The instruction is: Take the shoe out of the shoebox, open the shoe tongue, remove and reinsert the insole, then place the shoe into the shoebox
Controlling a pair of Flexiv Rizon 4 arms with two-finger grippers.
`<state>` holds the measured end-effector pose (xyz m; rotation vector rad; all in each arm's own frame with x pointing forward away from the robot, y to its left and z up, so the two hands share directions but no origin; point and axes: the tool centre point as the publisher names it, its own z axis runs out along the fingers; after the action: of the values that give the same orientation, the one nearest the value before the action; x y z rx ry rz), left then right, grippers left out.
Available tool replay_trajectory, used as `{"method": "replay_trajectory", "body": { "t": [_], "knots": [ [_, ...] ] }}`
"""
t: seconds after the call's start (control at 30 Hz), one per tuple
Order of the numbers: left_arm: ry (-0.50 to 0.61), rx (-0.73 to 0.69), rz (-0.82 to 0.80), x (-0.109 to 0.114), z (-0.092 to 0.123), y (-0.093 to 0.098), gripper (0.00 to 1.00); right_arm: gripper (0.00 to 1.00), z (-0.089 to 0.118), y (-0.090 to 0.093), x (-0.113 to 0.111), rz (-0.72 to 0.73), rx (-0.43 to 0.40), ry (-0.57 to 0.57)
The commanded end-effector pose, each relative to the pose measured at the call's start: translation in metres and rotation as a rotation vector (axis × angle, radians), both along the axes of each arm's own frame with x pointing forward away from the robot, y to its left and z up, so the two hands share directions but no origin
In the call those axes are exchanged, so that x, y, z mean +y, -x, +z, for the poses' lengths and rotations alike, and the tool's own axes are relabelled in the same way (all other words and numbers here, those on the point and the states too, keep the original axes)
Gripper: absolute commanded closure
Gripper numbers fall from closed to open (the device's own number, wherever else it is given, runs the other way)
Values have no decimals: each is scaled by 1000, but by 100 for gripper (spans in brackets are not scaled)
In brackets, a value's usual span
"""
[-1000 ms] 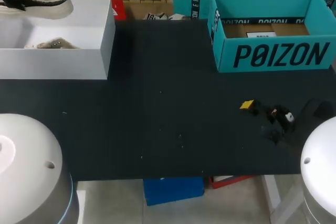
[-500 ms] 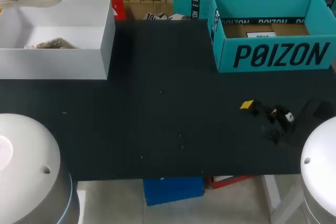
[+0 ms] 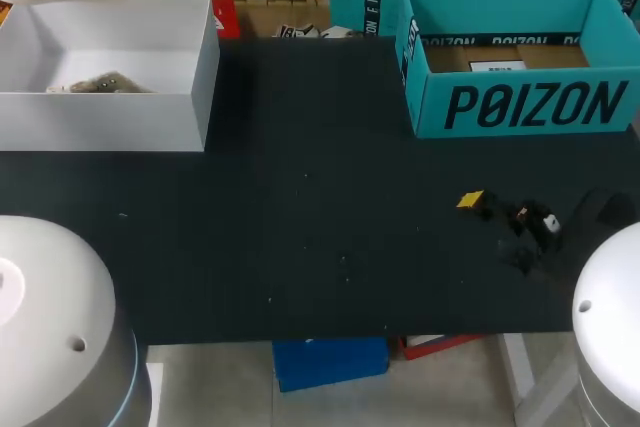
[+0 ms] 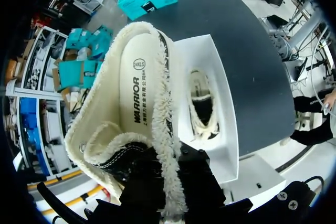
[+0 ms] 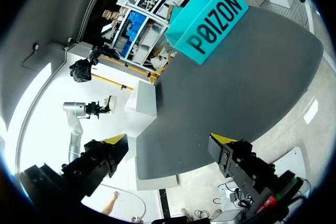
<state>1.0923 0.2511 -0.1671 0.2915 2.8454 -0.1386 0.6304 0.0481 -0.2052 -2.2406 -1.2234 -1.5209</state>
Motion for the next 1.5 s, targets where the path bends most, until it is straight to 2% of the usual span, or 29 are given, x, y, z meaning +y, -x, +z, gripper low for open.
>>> {"method": "replay_trajectory", "body": {
  "t": [0.03,0.43,1.33,1.5],
  "knots": [
    [-6,16,-2,-3,-9,-22,100,0,-1,0,-4,531,338,-103],
    [1,36,2,-5,-25,-33,100,0,-1,0,-4,531,338,-103],
    [-3,46,4,-4,-28,-32,100,0,-1,0,-4,531,338,-103],
    [11,41,-11,-7,-37,-31,100,0,-1,0,-4,531,338,-103]
  ]
}}
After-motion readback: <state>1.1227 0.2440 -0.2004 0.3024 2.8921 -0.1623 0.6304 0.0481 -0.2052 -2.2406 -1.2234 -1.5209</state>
